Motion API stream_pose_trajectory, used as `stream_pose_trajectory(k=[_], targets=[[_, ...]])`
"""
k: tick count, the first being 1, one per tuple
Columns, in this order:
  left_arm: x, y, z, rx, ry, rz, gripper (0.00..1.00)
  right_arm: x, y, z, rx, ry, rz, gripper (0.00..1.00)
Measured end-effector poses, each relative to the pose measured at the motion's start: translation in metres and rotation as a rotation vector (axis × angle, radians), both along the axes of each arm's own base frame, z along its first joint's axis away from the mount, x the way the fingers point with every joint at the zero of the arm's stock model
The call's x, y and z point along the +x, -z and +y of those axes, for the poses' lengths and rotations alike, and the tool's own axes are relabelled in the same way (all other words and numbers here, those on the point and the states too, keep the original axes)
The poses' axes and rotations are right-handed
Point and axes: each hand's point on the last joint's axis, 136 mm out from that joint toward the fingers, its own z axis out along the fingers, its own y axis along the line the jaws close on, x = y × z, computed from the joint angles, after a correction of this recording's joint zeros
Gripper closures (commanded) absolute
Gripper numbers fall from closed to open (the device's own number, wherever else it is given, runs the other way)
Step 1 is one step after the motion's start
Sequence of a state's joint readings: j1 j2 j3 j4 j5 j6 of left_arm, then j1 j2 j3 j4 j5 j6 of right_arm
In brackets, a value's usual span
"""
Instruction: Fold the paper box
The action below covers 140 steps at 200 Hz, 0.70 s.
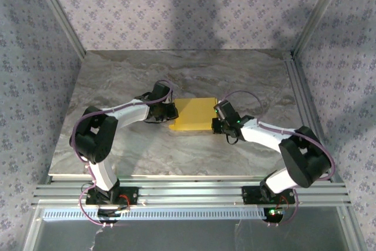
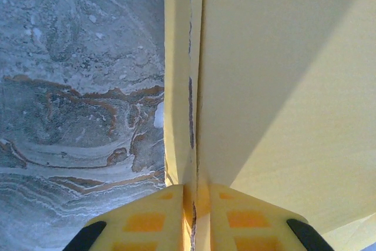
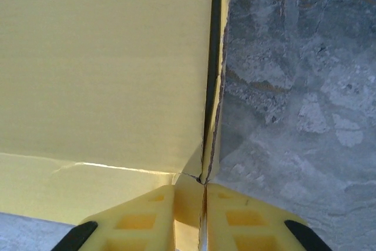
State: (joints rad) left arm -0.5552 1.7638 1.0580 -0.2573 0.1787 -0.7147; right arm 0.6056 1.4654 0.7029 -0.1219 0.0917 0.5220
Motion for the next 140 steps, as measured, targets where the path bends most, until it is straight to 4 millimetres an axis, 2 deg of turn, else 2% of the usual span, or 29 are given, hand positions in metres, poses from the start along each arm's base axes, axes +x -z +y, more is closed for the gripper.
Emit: stream_pose_trajectory(k=[33,64,96,140], targets=[[0.001,0.0,0.0,-0.005,0.008,0.0,0.85,-0.005,-0.004,-0.002,0.08,-0.003,0.001,0.81],[0.002,0.0,0.0,-0.007,0.008,-0.001,0.85,-0.008,-0.009,-0.017,0.114,0.029,0.008,0.83],[0.004,0.0,0.002,-0.007,0.001,-0.001,0.86,-0.012,-0.006,-0.021,0.136,0.034,0.033,0.83],[0.004,0.0,0.003,-0.007,0.001,-0.001,0.86,-0.016,-0.007,-0.015,0.176,0.02,0.058,0.74]])
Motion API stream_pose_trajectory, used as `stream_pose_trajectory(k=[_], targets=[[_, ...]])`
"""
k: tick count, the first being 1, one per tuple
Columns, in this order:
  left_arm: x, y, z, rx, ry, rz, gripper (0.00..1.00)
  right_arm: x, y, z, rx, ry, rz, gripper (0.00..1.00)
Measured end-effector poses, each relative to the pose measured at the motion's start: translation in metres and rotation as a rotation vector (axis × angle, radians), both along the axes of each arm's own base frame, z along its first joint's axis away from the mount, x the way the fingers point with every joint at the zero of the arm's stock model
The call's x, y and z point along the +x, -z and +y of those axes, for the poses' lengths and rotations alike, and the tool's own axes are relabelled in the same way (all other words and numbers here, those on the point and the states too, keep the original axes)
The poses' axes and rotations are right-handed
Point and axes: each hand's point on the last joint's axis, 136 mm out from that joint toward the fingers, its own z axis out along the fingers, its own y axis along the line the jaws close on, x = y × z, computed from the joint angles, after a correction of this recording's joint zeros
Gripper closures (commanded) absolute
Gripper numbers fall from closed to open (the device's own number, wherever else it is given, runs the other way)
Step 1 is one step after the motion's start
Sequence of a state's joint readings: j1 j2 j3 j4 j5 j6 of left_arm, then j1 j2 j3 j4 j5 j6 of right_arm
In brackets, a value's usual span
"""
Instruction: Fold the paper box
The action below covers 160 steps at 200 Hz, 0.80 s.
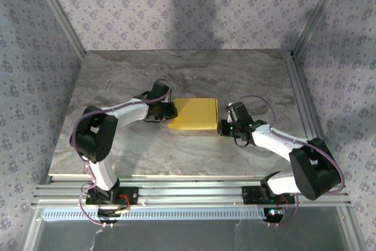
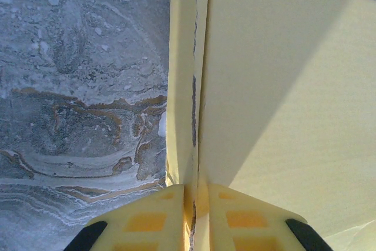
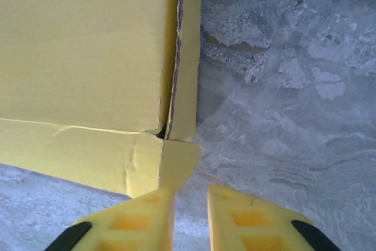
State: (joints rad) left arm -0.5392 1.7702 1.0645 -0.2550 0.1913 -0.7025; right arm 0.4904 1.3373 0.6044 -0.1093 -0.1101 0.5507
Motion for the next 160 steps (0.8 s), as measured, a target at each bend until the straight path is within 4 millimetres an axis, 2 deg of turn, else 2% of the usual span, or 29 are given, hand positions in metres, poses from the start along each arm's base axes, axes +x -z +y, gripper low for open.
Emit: stream_pose_trajectory(k=[36,91,160], targets=[[0.0,0.0,0.0,0.0,0.0,0.0,0.86,0.002,-0.013,0.003,0.044,0.001,-0.018,0.74],[0.0,0.0,0.0,0.0,-0.001,0.0,0.86,0.006,0.011,-0.001,0.068,0.017,0.067,0.76],[0.001,0.0,0.001,0.003,-0.005,-0.003,0.86,0.008,0.01,0.005,0.12,0.015,0.081,0.79]])
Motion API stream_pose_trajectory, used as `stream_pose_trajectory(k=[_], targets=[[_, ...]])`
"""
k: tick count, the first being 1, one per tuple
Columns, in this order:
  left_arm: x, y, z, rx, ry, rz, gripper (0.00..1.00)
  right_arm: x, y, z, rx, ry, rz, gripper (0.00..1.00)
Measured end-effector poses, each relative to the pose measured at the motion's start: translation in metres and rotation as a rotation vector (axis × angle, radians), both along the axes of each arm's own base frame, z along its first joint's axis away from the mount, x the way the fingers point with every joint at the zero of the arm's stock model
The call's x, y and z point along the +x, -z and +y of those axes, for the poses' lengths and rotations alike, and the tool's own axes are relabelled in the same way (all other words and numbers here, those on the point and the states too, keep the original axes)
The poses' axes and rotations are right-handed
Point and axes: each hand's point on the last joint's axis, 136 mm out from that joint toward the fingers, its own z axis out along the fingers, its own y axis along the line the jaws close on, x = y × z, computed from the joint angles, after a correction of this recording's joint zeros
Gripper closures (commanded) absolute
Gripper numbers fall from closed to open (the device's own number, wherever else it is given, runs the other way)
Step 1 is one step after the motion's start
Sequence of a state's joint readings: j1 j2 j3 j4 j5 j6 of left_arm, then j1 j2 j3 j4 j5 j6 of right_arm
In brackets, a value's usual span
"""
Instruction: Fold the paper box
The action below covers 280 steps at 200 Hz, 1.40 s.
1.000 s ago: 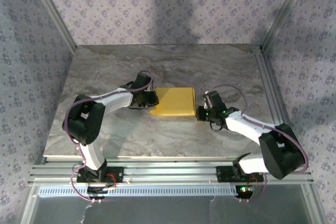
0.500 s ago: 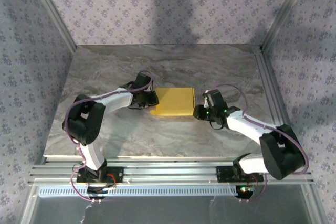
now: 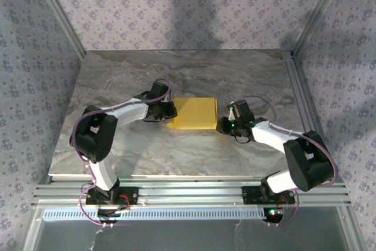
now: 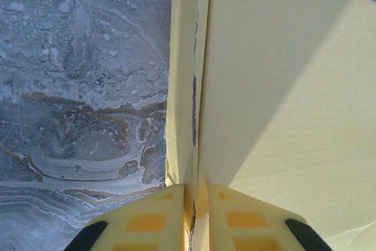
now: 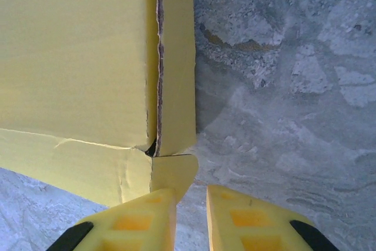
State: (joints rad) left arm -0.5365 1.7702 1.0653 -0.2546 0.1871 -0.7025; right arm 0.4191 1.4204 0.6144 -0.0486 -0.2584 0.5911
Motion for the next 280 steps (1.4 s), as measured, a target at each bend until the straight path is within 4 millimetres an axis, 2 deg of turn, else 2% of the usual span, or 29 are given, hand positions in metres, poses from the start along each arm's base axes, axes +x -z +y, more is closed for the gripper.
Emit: stream_pose_trajectory(k=[17,44,57,70,120,280], targets=[[0.0,0.0,0.0,0.001,0.002,-0.001,0.86,0.0,-0.007,0.0,0.012,0.004,-0.014,0.79],[0.0,0.0,0.0,0.001,0.002,-0.002,0.86,0.004,-0.035,0.002,0.055,0.01,-0.089,0.74],[0.0,0.0,0.0,0.001,0.002,-0.002,0.86,0.005,-0.042,0.004,0.072,0.009,-0.107,0.74],[0.0,0.0,0.0,0.001,0.003,-0.002,0.86,0.005,-0.039,0.005,0.074,0.006,-0.095,0.74],[0.0,-0.001,0.0,0.004,0.002,-0.001,0.86,0.004,-0.003,0.006,0.05,-0.001,0.017,0.78],[0.002,-0.001,0.002,0.014,-0.006,-0.007,0.86,0.019,-0.006,0.014,0.107,-0.013,0.019,0.81]])
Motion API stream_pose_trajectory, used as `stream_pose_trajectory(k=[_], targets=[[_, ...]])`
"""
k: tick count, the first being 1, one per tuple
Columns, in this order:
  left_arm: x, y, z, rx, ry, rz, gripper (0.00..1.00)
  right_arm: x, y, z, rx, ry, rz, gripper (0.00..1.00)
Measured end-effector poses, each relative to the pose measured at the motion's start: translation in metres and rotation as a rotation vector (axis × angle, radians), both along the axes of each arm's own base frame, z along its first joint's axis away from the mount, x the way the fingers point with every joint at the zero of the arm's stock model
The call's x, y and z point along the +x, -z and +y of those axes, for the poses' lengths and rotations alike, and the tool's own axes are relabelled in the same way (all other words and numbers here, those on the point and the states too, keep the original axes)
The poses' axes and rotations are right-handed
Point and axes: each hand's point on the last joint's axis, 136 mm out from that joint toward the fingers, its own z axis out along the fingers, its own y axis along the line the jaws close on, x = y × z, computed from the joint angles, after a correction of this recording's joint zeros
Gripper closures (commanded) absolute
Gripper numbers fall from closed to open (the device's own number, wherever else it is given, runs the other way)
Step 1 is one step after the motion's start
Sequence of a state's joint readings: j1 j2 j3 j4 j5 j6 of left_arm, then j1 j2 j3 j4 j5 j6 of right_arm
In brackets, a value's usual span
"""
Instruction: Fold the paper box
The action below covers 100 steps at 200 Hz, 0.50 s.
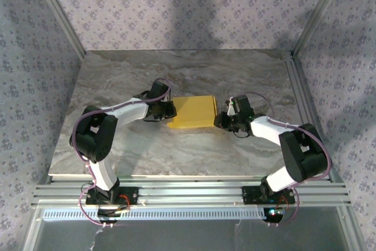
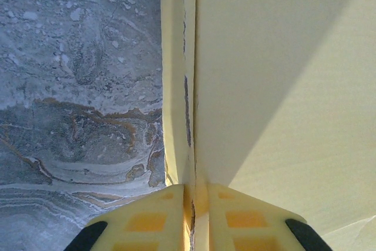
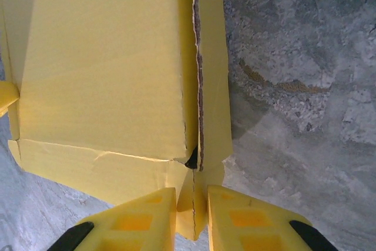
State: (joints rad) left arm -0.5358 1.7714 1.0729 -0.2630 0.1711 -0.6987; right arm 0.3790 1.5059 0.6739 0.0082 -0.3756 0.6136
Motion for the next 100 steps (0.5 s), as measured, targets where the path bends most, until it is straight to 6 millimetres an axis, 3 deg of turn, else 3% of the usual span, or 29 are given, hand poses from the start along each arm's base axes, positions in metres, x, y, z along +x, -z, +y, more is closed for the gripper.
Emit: stream_pose_trajectory(k=[100], targets=[[0.0019,0.0001,-0.0001,0.003,0.001,0.002,0.86,0.0017,0.0036,-0.0034,-0.062,-0.025,-0.046,0.89]])
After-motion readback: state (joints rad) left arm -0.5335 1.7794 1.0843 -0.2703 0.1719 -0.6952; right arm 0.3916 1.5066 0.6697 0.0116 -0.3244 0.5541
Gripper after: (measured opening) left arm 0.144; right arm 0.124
